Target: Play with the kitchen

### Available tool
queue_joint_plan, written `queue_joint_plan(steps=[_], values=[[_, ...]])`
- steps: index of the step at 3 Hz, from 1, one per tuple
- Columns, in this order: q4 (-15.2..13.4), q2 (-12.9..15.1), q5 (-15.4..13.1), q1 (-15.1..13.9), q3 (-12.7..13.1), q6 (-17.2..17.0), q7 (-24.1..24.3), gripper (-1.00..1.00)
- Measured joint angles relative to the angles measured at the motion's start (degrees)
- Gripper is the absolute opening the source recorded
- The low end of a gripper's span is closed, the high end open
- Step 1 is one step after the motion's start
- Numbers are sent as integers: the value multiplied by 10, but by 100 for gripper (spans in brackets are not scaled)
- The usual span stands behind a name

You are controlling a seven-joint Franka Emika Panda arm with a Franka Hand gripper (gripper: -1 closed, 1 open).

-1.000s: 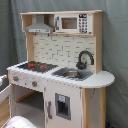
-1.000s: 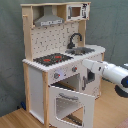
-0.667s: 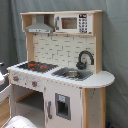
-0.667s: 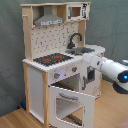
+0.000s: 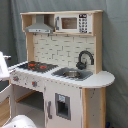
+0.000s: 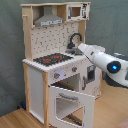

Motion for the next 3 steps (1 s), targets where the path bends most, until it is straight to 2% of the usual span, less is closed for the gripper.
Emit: queue_joint_plan(steps=[1, 3], values=[[25, 17, 13, -43, -3, 0, 42, 100], [86, 46, 69, -123, -13, -1, 102, 100]])
